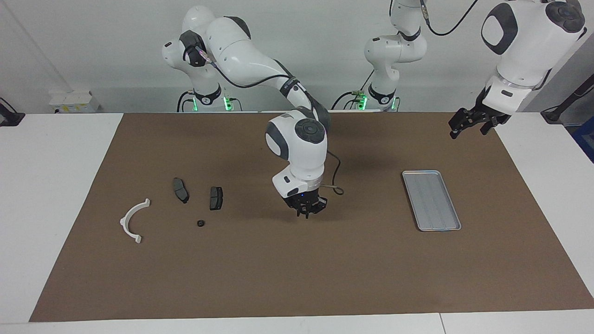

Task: Pick bearing gear from pile to tray
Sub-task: 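Carry the black bearing with the right gripper toward the table center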

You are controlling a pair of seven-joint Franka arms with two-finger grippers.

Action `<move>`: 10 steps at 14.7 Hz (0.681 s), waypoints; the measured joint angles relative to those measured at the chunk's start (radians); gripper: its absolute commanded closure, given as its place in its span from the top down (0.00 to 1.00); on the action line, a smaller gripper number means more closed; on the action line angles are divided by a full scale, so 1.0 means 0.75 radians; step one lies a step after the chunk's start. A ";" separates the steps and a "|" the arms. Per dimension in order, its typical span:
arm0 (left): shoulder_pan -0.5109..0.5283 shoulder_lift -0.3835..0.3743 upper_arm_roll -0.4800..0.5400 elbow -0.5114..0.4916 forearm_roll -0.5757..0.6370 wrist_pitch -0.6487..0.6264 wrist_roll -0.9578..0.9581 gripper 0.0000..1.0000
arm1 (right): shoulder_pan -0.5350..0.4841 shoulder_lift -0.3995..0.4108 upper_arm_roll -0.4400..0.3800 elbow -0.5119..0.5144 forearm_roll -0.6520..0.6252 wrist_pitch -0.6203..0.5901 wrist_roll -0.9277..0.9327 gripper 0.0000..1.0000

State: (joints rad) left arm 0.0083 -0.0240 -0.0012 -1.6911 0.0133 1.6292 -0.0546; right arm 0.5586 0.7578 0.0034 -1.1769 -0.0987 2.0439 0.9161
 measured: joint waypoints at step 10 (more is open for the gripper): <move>0.000 0.000 0.000 0.000 0.000 0.000 0.000 1.00 | 0.009 0.038 -0.004 -0.110 -0.001 0.105 0.001 0.00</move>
State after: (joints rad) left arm 0.0083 -0.0240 -0.0012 -1.6911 0.0133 1.6292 -0.0546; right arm 0.5654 0.7863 0.0006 -1.2591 -0.0995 2.1226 0.9168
